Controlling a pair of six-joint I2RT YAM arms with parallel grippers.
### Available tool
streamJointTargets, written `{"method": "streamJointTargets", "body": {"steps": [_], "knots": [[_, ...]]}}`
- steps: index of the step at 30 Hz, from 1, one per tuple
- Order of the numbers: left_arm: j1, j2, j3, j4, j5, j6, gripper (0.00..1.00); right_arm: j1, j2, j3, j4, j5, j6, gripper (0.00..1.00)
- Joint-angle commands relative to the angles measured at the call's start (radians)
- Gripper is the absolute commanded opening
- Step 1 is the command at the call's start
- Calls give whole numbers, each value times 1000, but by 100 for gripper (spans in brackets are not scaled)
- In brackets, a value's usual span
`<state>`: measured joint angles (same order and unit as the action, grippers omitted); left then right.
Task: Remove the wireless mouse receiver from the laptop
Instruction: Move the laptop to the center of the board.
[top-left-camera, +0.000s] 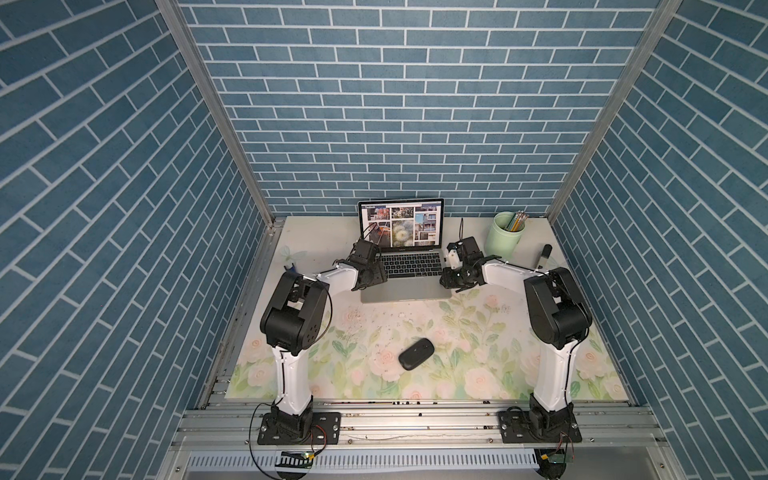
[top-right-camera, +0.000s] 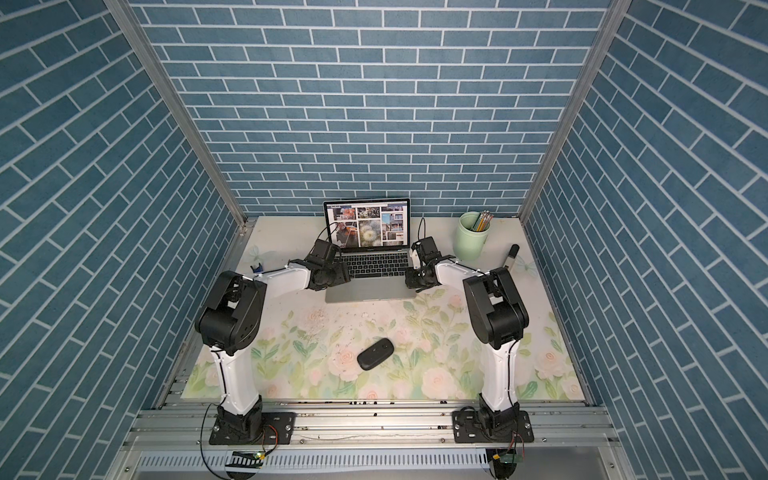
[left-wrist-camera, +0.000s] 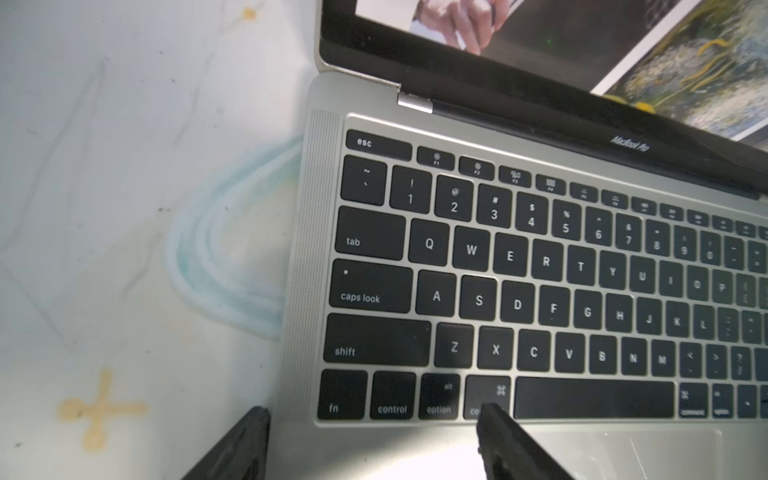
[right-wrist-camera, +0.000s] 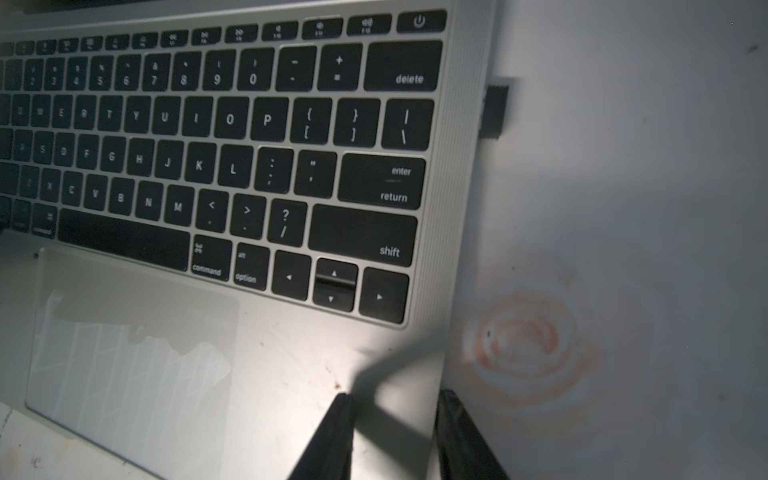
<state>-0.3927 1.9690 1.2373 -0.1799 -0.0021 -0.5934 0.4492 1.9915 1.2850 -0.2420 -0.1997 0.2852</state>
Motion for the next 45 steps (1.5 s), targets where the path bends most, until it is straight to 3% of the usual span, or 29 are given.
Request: {"method": "streamJointTargets", "body": {"steps": [1,12,22,27,36,40,45], "knots": [[-103,-29,-5,1,199,-31,82,92,-50,-43,4,-164,20,35],[-156,-103,-70,-2,182,-48,82,106,-128,-150,38,-159,41,35],[-159,-85,-38,-38,112,-37,83,112,-155,-189,50,-152,51,36],[-158,-57,18,-82,-1,-13,88,112,-141,-164,28,-74,53,49],[-149,-103,112,-86,-145,60,100,97,-166,-43,-82,83,29,61],[-133,-78,152,-134,-145,70,100,95,-168,-19,-91,71,26,61],[-134,-80,72,-94,-106,43,100,95,-167,-31,-86,59,32,61]]}}
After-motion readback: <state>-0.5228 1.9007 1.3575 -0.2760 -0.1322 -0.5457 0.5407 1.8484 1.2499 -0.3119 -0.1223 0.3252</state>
